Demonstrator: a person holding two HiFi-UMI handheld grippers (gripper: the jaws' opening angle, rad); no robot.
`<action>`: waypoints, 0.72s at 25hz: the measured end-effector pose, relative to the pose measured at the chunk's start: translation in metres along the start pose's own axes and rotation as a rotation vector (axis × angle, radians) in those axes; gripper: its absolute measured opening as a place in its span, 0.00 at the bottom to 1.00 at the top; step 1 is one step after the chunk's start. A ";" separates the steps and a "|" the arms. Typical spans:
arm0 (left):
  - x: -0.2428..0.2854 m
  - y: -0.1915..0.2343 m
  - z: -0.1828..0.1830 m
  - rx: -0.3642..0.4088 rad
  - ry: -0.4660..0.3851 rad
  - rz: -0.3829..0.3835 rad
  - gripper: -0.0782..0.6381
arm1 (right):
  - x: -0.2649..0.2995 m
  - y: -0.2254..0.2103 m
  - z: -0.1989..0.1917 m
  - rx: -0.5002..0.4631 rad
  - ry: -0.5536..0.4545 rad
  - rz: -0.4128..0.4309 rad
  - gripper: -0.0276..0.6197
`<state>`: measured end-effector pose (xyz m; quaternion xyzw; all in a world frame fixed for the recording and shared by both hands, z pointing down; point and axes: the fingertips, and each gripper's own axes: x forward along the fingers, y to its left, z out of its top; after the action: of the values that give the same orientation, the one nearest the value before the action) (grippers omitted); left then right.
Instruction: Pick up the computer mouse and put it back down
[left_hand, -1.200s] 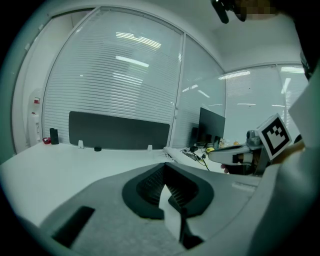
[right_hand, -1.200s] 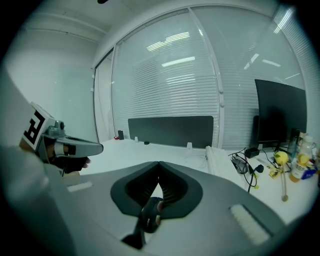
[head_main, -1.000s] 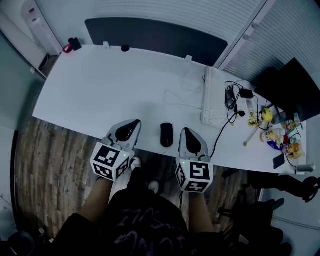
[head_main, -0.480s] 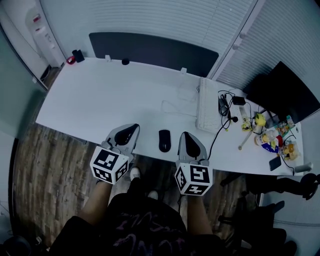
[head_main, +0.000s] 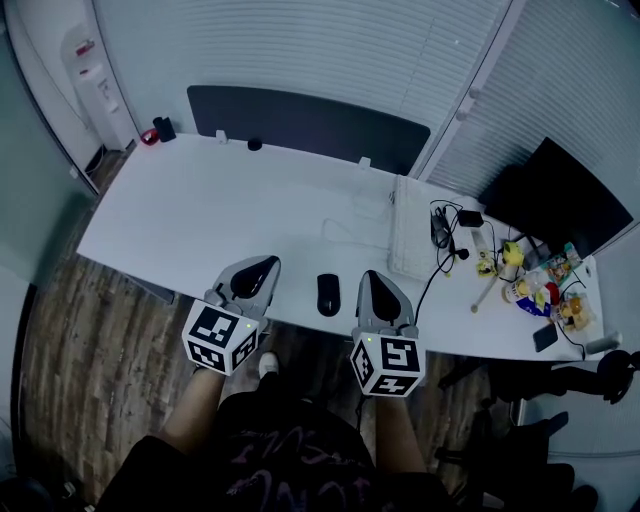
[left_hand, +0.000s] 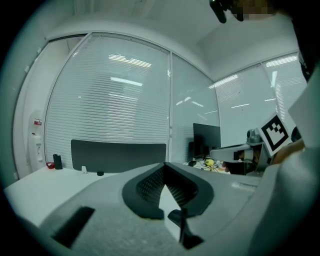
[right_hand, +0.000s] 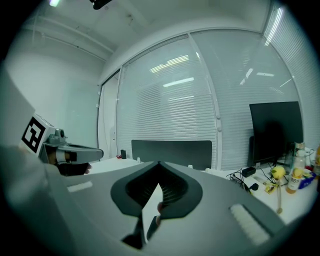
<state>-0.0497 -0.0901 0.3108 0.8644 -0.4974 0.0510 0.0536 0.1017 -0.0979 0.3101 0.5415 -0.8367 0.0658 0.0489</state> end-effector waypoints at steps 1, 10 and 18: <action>-0.001 -0.001 0.001 0.002 -0.002 -0.001 0.11 | -0.001 0.001 0.001 -0.003 -0.002 0.002 0.06; -0.010 -0.011 0.019 0.030 -0.040 0.001 0.11 | -0.014 0.003 0.017 -0.023 -0.043 0.014 0.06; -0.023 -0.015 0.024 0.040 -0.056 0.030 0.11 | -0.024 0.012 0.023 -0.030 -0.080 0.063 0.06</action>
<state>-0.0472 -0.0664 0.2828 0.8588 -0.5105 0.0375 0.0218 0.0999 -0.0749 0.2833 0.5164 -0.8555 0.0329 0.0213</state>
